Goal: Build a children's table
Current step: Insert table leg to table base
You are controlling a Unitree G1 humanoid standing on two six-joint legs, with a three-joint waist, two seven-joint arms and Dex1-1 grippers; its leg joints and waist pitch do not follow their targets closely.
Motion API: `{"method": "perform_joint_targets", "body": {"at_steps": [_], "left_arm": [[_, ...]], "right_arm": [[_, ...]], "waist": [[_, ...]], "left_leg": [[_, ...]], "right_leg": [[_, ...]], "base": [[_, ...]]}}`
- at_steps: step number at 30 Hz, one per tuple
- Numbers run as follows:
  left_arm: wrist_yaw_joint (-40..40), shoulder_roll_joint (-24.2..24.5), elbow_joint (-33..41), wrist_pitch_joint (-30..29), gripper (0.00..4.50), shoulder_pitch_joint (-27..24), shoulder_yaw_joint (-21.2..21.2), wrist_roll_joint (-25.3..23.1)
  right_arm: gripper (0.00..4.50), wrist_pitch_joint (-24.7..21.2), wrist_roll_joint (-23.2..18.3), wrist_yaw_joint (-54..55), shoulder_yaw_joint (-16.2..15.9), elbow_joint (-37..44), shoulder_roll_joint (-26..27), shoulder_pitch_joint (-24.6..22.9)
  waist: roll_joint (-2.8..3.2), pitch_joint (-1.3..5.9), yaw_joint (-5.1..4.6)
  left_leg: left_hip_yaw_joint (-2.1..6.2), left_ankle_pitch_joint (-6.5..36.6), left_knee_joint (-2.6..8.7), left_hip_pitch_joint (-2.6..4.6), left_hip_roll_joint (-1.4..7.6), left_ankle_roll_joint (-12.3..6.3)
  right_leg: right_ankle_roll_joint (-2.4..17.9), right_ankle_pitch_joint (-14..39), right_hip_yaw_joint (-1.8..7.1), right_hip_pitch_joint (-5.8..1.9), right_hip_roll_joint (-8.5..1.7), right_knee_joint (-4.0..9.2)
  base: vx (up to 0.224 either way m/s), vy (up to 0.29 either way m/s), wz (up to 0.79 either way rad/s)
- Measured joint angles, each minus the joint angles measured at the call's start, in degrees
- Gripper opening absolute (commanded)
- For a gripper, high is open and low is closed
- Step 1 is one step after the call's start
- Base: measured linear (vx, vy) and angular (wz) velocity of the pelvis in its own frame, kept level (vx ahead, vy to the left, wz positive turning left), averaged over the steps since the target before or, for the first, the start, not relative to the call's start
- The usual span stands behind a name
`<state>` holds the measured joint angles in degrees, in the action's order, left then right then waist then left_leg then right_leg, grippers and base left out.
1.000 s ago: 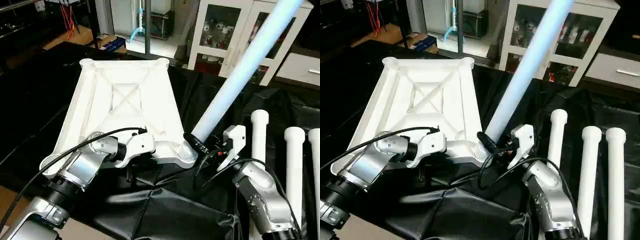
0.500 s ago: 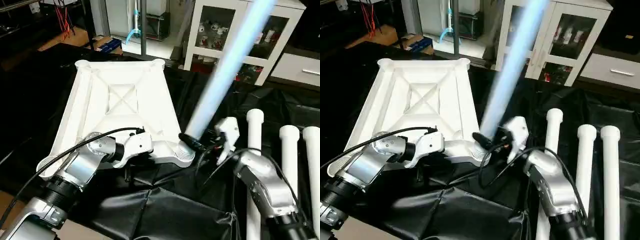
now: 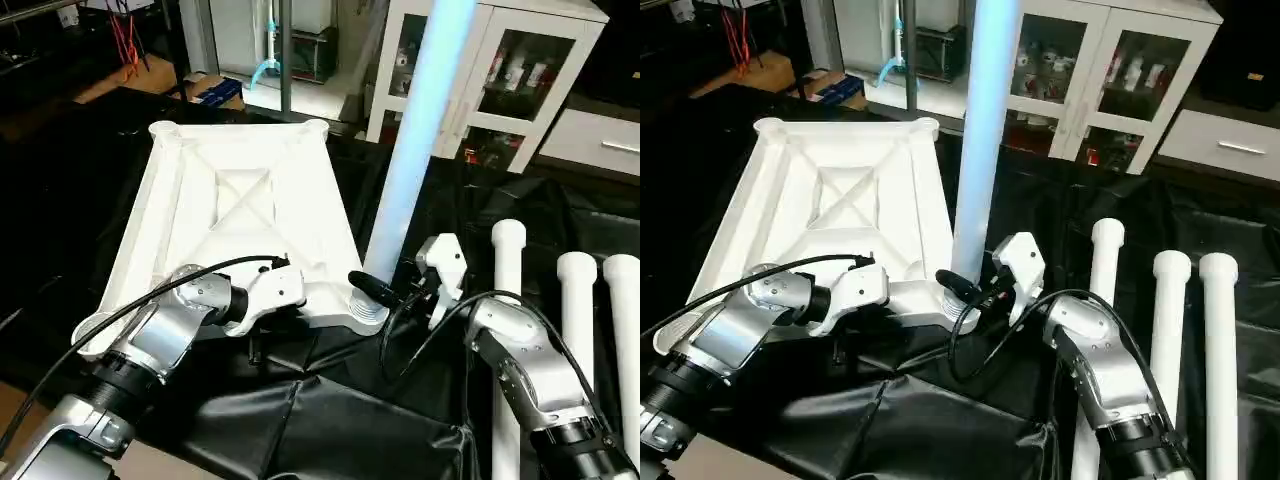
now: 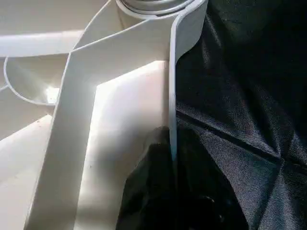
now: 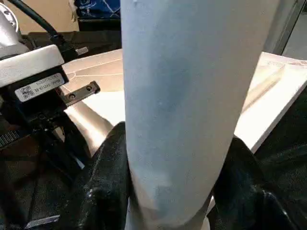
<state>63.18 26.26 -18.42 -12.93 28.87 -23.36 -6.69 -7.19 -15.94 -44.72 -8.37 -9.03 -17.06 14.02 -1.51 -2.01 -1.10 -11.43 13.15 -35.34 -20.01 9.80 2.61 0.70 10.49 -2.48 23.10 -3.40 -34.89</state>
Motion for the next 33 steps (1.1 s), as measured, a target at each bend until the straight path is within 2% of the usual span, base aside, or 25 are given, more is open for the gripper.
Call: {"method": "perform_joint_targets", "body": {"at_steps": [9, 13, 15, 22, 27, 33], "left_arm": [[0.10, -0.03, 0.03, -0.97, 0.00, 0.61, 0.31, 0.22], [-1.53, -1.78, -1.67, -0.48, 0.00, 1.30, 0.52, 0.17], [-1.97, -2.28, -1.60, -0.67, 0.00, 1.30, 0.66, 0.18], [-2.23, -2.19, -1.10, -0.76, 0.00, 0.96, 0.77, 0.23], [-3.42, -2.57, -1.17, -0.76, 0.00, 0.97, 0.80, -0.07], [-7.94, -5.31, -2.70, -2.33, 0.00, 2.07, 1.04, -1.19]], "right_arm": [[1.83, -2.60, -2.01, 2.31, 2.11, 0.80, 1.32, 1.11], [1.83, 0.02, -2.12, 3.49, 3.13, -2.85, 2.58, 2.07], [1.83, -0.05, -2.31, 4.35, 3.64, -2.38, 2.92, 1.72], [1.83, -0.14, -1.86, 5.36, 3.49, -1.17, 3.22, 1.13], [1.83, 3.79, 0.57, 6.69, 2.60, -3.26, 3.86, 1.28], [1.83, 8.21, 3.77, 14.07, 2.25, -7.62, 6.17, 3.13]], "waist": [[0.25, -0.23, -0.09], [0.41, -0.25, -0.01], [0.39, -0.26, 0.22], [0.47, -0.29, 0.15], [0.47, -0.29, 0.04], [0.48, -0.28, -0.12]], "left_leg": [[0.00, 0.00, 0.00, -0.06, -0.02, 0.00], [-0.01, 0.00, 0.06, -0.15, -0.01, 0.00], [-0.01, 0.00, 0.15, -0.15, -0.01, 0.00], [-0.02, 0.00, 0.20, -0.14, -0.01, 0.00], [-0.02, 0.00, 0.20, -0.12, -0.02, 0.00], [-0.02, 0.00, 0.22, -0.10, -0.05, 0.00]], "right_leg": [[0.07, -0.05, 0.02, 0.23, 0.00, 0.07], [0.35, -0.21, 0.01, 0.22, 0.01, 0.02], [0.17, -0.10, -0.01, 0.19, 0.01, 0.05], [0.08, -0.04, 0.00, 0.20, 0.01, 0.09], [0.05, -0.03, 0.01, 0.20, 0.01, 0.14], [0.03, -0.02, 0.04, 0.20, 0.01, 0.17]], "base": [[0.000, 0.000, 0.00], [0.000, 0.000, 0.00], [0.000, 0.000, 0.00], [0.000, 0.000, 0.00], [0.000, 0.000, 0.00], [0.000, 0.000, 0.00]]}}
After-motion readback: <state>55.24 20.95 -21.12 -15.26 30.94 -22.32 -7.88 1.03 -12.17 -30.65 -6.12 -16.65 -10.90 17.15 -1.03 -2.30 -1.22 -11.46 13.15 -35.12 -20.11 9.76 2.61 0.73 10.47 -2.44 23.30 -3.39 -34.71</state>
